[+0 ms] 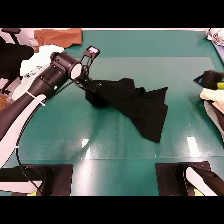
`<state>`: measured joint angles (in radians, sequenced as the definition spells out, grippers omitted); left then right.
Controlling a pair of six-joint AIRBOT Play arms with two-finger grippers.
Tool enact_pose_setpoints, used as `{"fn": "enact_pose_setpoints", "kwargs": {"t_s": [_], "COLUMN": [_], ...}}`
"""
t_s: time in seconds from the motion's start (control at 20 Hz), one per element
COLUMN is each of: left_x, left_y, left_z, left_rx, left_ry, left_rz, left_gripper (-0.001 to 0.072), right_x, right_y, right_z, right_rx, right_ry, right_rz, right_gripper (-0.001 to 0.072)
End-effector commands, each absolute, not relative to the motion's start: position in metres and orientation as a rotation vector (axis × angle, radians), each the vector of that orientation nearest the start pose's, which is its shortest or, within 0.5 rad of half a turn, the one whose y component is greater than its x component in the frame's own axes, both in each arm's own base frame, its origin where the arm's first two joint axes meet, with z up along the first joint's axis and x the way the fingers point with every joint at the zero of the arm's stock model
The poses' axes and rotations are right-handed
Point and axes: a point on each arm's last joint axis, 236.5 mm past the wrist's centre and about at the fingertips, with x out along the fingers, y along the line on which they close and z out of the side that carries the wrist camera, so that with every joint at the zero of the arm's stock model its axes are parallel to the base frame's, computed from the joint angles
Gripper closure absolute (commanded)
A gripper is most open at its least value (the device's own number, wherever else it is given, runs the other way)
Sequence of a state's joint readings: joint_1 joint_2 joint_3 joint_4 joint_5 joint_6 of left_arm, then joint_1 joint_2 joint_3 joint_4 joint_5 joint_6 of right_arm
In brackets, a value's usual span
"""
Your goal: Fold the shirts.
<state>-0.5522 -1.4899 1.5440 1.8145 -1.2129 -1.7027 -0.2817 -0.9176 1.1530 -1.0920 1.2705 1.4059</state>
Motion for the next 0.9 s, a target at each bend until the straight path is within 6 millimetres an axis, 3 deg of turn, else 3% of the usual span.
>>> {"fn": "enact_pose_setpoints", "kwargs": {"t_s": [0.0, 0.1, 0.15, 0.2, 0.25, 0.3, 0.35, 0.45, 0.55, 0.75, 0.85], "left_x": [0.415, 0.410, 0.405, 0.399, 0.391, 0.384, 0.376, 0.370, 0.382, 0.436, 0.461], "left_y": [-0.134, -0.118, -0.121, -0.130, -0.140, -0.148, -0.153, -0.158, -0.166, -0.178, -0.176], "left_z": [0.056, 0.050, 0.045, 0.041, 0.039, 0.038, 0.037, 0.041, 0.059, 0.123, 0.133], "left_rx": [0.474, 0.408, 0.348, 0.292, 0.234, 0.194, 0.162, 0.092, -0.024, -0.313, -0.402], "left_ry": [1.202, 1.268, 1.308, 1.339, 1.369, 1.393, 1.425, 1.441, 1.362, 1.052, 0.965], "left_rz": [-0.104, -0.100, -0.156, -0.234, -0.314, -0.374, -0.427, -0.489, -0.538, -0.593, -0.564], "left_gripper": [0.0679, 0.0679, 0.0678, 0.0609, 0.0321, 0.0193, 0.0143, 0.0138, 0.0138, 0.0138, 0.0140], "right_x": [0.330, 0.333, 0.334, 0.334, 0.335, 0.335, 0.335, 0.335, 0.334, 0.333, 0.334], "right_y": [0.024, 0.024, 0.024, 0.024, 0.024, 0.023, 0.023, 0.023, 0.022, 0.021, 0.025], "right_z": [0.105, 0.095, 0.091, 0.089, 0.086, 0.084, 0.083, 0.083, 0.083, 0.080, 0.081], "right_rx": [0.352, 0.361, 0.365, 0.368, 0.370, 0.372, 0.371, 0.372, 0.372, 0.346, 0.338], "right_ry": [1.146, 1.174, 1.187, 1.196, 1.203, 1.209, 1.213, 1.212, 1.218, 1.228, 1.224], "right_rz": [0.206, 0.208, 0.208, 0.208, 0.208, 0.208, 0.207, 0.206, 0.206, 0.199, 0.210], "right_gripper": [0.0640, 0.0640, 0.0641, 0.0640, 0.0640, 0.0638, 0.0634, 0.0633, 0.0632, 0.0631, 0.0631]}}
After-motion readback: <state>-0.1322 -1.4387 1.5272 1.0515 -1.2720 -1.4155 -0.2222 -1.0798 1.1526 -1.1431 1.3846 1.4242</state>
